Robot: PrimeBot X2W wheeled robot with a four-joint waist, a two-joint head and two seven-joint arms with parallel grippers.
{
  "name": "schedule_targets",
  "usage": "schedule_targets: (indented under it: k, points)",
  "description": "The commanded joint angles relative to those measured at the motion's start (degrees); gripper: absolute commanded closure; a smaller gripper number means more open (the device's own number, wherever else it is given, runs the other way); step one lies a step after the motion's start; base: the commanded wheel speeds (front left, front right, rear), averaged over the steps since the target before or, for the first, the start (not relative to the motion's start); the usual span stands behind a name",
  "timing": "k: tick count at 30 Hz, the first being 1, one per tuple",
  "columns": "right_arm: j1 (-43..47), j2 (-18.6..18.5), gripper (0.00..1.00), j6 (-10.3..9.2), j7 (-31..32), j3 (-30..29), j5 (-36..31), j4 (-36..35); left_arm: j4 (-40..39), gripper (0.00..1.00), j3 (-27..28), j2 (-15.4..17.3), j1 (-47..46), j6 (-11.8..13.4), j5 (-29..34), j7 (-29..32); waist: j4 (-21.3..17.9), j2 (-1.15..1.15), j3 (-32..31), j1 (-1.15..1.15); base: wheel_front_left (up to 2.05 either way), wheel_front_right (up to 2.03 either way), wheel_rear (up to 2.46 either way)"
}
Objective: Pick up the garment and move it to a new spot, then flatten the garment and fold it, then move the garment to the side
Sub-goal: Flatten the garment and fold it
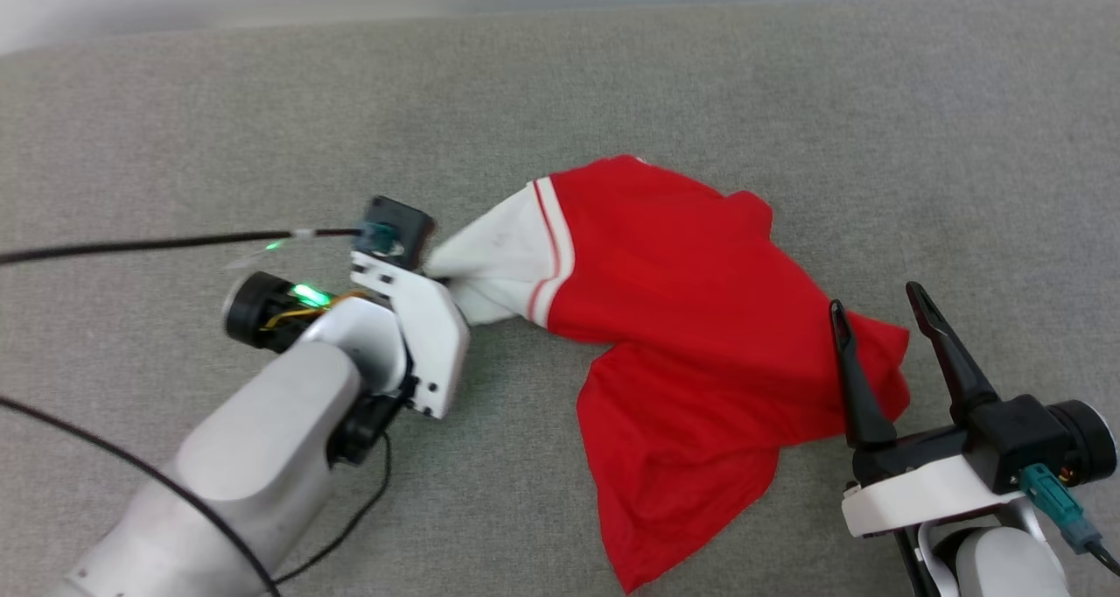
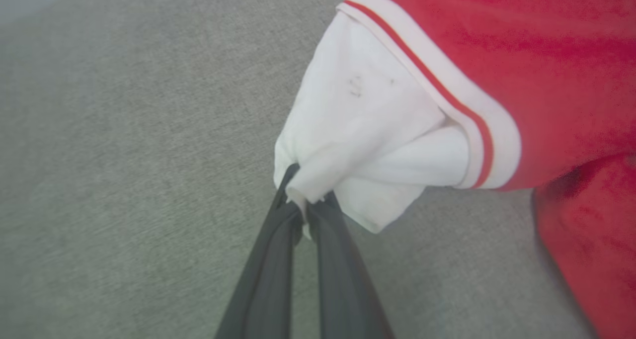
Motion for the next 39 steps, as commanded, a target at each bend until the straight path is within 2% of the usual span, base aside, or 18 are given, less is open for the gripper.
schedule_targets:
  k: [1, 5, 10, 11, 13, 15, 16, 17, 19, 22, 24, 27, 29, 35, 39]
  points:
    - [0.49, 0.05, 0.00, -0.04, -0.11, -0.17, 0.27, 0.19, -1.05, 1.00, 1.66, 1.84, 1.16, 1.56, 0.78, -3.17, 0.90, 0.00, -1.46, 0.00, 0.00, 0.00, 0.00]
    - [1.10, 0.05, 0.00, -0.04, -0.11, -0.22, 0.69, 0.60, -4.04, 1.00, 4.57, 5.98, 4.46, 4.54, 0.62, -7.23, 1.96, 0.00, -3.43, 0.00, 0.00, 0.00, 0.00]
    - [2.10, 0.05, 0.00, -0.04, -0.11, -0.03, 1.22, 1.17, -8.88, 1.00, 8.63, 11.53, 10.33, 8.82, -1.58, -8.87, 3.09, 0.00, -5.26, 0.00, 0.00, 0.00, 0.00]
    - [2.10, 0.05, 0.00, -0.04, -0.11, -0.03, 1.22, 1.17, -8.88, 1.00, 8.63, 11.53, 10.33, 8.82, -1.58, -8.87, 3.09, 0.00, -5.26, 0.00, 0.00, 0.00, 0.00]
    - [2.19, 0.05, 0.00, -0.04, -0.11, 0.26, 1.20, 1.22, -9.98, 1.00, 9.58, 13.53, 13.21, 9.65, -2.95, -8.45, 3.29, 0.00, -5.61, 0.00, 0.00, 0.00, 0.00]
    - [2.23, 0.05, 0.00, -0.04, -0.11, 0.38, 1.20, 1.42, -10.40, 1.00, 9.26, 15.02, 15.91, 9.44, -3.66, -7.58, 3.40, 0.00, -5.87, 0.00, 0.00, 0.00, 0.00]
    - [2.19, 0.05, 0.00, -0.04, -0.11, 0.48, 1.20, 1.48, -10.90, 0.45, 8.18, 15.48, 17.18, 8.56, -3.63, -6.89, 3.39, 0.00, -5.99, 0.00, 0.00, 0.00, 0.00]
    - [2.15, 0.05, 0.00, -0.04, -0.11, 0.49, 1.16, 1.53, -11.29, 0.00, 8.10, 15.29, 18.29, 8.34, -4.58, -6.65, 3.40, 0.00, -6.11, 0.00, 0.00, 0.00, 0.00]
    - [2.09, 0.05, 0.00, -0.03, -0.11, 0.46, 1.03, 1.68, -12.14, 0.00, 7.78, 15.37, 20.11, 7.99, -4.74, -7.88, 3.39, 0.00, -6.42, 0.00, 0.00, 0.00, 0.00]
    - [2.20, 0.05, 0.00, -0.03, -0.11, -0.23, 0.69, 1.76, -12.92, 0.00, 8.33, 14.12, 22.06, 8.55, -4.09, -12.79, 3.60, 0.00, -7.01, 0.00, 0.00, 0.00, 0.00]
    - [2.43, 0.05, 0.00, -0.04, -0.11, -0.77, 0.48, 1.72, -13.54, 0.00, 9.39, 13.27, 22.74, 8.94, -3.44, -17.54, 3.85, 0.00, -7.54, 0.00, 0.00, 0.00, 0.00]
    - [2.62, 0.05, 0.00, -0.04, -0.11, -1.12, -0.01, 1.47, -15.78, 0.00, 10.94, 12.16, 23.16, 8.14, -1.51, -26.90, 4.24, 0.00, -8.33, 0.00, 0.00, 0.00, 0.00]
    - [2.59, 0.03, 0.00, -0.04, -0.11, -1.38, -0.45, 1.23, -17.72, 0.00, 13.45, 11.01, 24.59, 8.91, -1.85, -31.55, 4.49, 0.00, -8.78, 0.00, 0.00, 0.00, 0.00]
    - [2.11, 0.05, 0.00, -0.04, -0.11, -1.08, -0.93, 2.46, -26.20, 0.00, 21.42, 8.40, 30.28, 12.84, 5.79, -33.66, 5.65, 0.00, -9.72, 0.00, 0.00, 0.00, 0.00]
    - [-0.85, -0.77, 0.00, -0.03, 1.93, 0.48, -2.41, 3.58, -31.04, 0.00, 26.43, 5.81, 34.33, 13.04, 11.24, -33.64, 6.83, 0.00, -8.82, 0.00, 0.00, 0.00, 0.00]
